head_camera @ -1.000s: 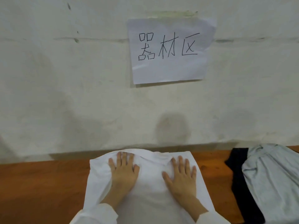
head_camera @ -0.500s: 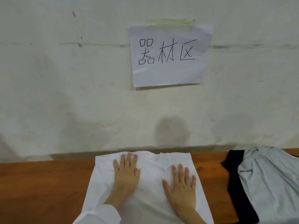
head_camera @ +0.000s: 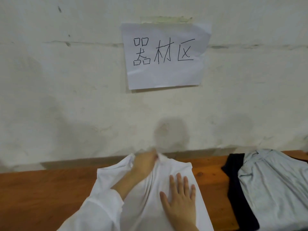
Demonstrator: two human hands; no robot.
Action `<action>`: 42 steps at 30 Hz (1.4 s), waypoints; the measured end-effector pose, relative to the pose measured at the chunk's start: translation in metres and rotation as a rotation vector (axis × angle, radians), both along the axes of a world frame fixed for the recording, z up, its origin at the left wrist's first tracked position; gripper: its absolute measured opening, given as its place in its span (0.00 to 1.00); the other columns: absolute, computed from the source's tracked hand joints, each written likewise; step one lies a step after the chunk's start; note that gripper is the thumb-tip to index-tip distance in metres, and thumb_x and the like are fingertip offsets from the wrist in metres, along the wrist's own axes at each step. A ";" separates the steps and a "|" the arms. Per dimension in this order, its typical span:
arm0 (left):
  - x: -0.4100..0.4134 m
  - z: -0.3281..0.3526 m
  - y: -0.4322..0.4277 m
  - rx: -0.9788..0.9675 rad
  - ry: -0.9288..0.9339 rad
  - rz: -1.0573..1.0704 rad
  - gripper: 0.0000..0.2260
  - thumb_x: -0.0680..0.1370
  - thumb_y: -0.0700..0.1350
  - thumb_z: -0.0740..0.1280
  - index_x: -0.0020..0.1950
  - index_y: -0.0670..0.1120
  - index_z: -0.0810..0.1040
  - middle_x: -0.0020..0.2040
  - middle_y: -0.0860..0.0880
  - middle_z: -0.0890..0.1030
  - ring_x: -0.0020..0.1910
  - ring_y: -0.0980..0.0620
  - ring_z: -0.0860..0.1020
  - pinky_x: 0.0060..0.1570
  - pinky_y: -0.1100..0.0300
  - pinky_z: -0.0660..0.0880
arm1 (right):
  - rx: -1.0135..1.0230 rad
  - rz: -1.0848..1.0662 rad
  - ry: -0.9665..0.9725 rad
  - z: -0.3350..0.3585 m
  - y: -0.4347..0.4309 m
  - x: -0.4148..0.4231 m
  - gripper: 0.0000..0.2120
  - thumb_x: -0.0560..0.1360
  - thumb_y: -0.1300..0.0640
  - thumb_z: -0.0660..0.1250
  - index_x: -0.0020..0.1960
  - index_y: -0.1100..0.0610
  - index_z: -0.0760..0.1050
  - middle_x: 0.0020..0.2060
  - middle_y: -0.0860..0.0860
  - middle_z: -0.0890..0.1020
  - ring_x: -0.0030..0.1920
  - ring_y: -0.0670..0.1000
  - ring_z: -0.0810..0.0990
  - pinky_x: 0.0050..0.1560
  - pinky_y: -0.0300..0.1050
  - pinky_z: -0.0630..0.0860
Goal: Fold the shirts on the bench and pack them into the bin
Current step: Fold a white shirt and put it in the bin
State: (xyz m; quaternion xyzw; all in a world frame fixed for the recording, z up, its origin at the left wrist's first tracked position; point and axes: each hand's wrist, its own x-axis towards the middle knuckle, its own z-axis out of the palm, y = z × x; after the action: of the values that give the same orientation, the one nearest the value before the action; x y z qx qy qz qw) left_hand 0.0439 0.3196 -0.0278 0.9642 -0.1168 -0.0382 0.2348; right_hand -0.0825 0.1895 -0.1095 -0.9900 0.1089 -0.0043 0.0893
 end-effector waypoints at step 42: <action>-0.132 -0.060 0.088 0.311 0.099 0.274 0.33 0.76 0.67 0.39 0.78 0.52 0.47 0.78 0.48 0.47 0.77 0.42 0.48 0.69 0.36 0.38 | 0.056 -0.028 0.289 0.040 -0.036 -0.024 0.35 0.77 0.33 0.44 0.77 0.48 0.37 0.77 0.52 0.38 0.76 0.58 0.36 0.73 0.60 0.37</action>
State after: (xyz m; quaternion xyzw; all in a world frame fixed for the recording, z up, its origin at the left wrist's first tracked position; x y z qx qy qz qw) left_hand -0.0885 0.4080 -0.0874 0.9927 0.0345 -0.0707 0.0917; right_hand -0.1063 0.1532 -0.0697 -0.9758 0.1346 0.1399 0.1002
